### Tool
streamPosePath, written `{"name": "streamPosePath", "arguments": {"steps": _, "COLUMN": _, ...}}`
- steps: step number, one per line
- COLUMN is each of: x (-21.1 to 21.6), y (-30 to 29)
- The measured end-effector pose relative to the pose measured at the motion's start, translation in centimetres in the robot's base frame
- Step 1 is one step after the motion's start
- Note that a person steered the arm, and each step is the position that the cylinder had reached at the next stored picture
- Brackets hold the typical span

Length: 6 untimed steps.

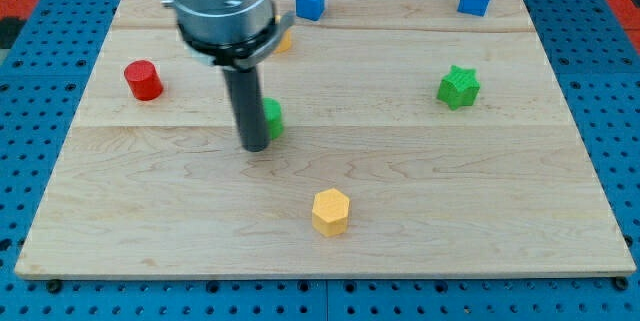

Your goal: Place green circle below yellow heart

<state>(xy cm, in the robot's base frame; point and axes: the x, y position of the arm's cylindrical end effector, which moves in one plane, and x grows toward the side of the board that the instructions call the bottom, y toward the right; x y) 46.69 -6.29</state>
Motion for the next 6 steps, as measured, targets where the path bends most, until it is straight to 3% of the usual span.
{"name": "streamPosePath", "arguments": {"steps": 3, "x": -10.3, "y": 5.7}}
{"name": "streamPosePath", "arguments": {"steps": 4, "x": -6.1, "y": 6.2}}
{"name": "streamPosePath", "arguments": {"steps": 5, "x": -3.6, "y": 2.2}}
{"name": "streamPosePath", "arguments": {"steps": 6, "x": -4.7, "y": 2.7}}
